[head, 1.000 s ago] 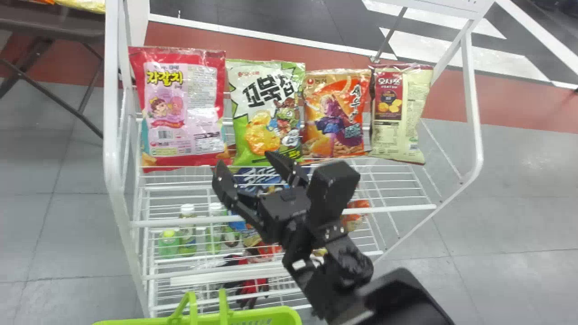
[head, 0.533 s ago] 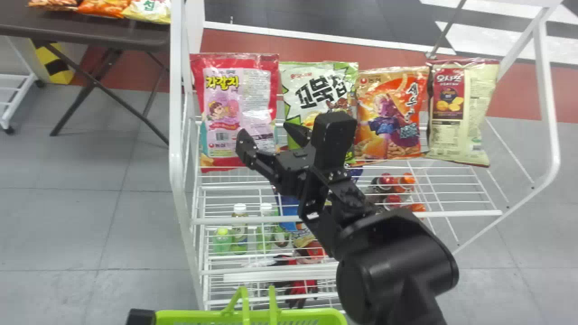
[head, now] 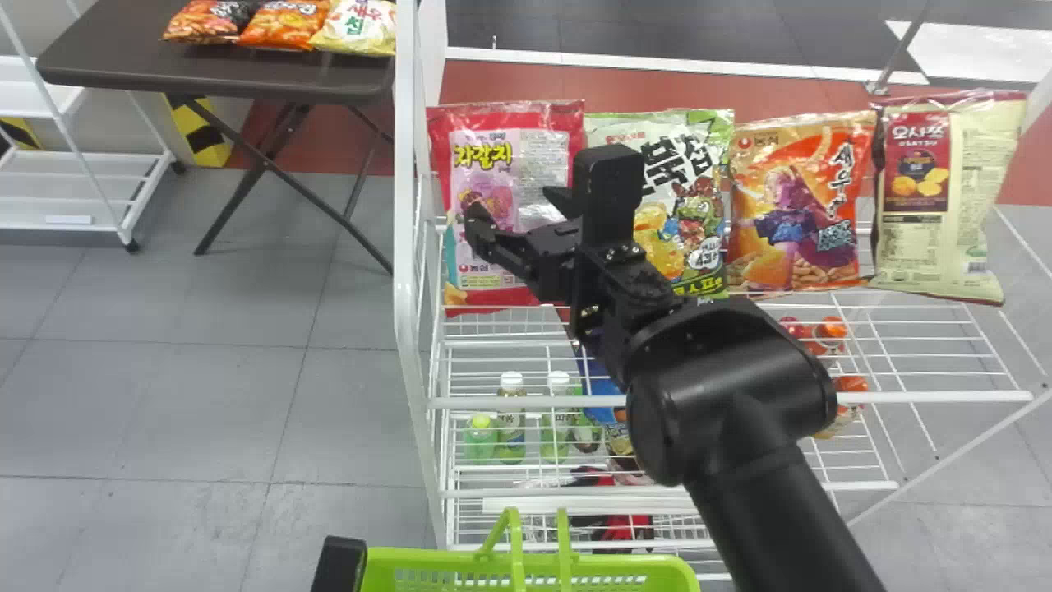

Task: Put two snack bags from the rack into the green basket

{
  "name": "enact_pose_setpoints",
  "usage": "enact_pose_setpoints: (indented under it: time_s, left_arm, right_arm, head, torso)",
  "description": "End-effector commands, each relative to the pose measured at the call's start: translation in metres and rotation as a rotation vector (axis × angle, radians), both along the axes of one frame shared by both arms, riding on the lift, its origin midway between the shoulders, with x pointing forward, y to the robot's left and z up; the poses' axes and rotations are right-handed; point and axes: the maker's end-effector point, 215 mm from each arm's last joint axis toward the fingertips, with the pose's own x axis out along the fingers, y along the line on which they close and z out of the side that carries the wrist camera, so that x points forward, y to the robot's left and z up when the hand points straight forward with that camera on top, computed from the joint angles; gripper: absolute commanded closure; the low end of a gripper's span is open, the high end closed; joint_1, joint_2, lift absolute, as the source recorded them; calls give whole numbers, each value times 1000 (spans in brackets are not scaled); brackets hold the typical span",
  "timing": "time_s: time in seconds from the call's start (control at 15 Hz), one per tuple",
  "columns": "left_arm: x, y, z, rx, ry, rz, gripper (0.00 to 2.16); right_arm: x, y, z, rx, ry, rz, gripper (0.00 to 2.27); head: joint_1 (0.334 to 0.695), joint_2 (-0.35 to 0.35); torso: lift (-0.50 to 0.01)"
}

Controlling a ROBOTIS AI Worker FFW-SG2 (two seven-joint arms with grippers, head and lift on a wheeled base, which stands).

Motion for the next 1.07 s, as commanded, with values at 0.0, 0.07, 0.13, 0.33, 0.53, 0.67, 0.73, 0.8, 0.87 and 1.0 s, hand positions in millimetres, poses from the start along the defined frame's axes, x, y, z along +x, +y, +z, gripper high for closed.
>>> enact_pose_setpoints:
  time_s: [0.0, 0.07, 0.13, 0.33, 0.53, 0.67, 0.73, 0.8, 0.87, 1.0]
  left_arm:
    - [3, 2, -2, -1, 7, 5, 1474]
    - [5, 2, -2, -2, 5, 5, 1474]
    - [6, 2, -2, -2, 7, 6, 1474]
    - [6, 2, -3, -1, 7, 5, 1474]
    - [6, 1, 0, -5, 1, 3, 1474]
    - [4, 1, 0, -6, 1, 2, 1474]
    - [3, 0, 1, -6, 3, 0, 1474]
    - [2, 0, 1, -6, 3, -1, 1474]
    - [0, 0, 0, -6, 6, -1, 1474]
    - [-1, 0, 0, -6, 7, -1, 1474]
  right_arm:
    - [10, 8, -1, -29, 1, 21, 566]
    - [10, 10, -3, -35, 14, 28, 1244]
    - [8, 11, -6, -39, 30, 34, 1771]
    - [0, 21, -11, -27, 57, 92, 2118]
    - [-8, 23, -9, -12, 53, 97, 2196]
    - [-15, 24, -5, 1, 46, 96, 2219]
    - [-23, 22, -3, 6, 43, 96, 2219]
    - [-33, 15, -2, -1, 42, 95, 2219]
    - [-41, 9, 1, -3, 34, 93, 2219]
    - [-65, -5, -2, -21, 62, 97, 2219]
  head:
    - [695, -46]
    - [695, -39]
    - [695, -27]
    - [695, -15]
    - [695, -3]
    - [695, -3]
    - [695, -3]
    - [695, -2]
    - [695, -5]
    - [695, -20]
  torso:
    - [-6]
    - [-6]
    - [-6]
    - [-6]
    - [-6]
    - [-6]
    - [-6]
    - [-6]
    - [-6]
    - [-6]
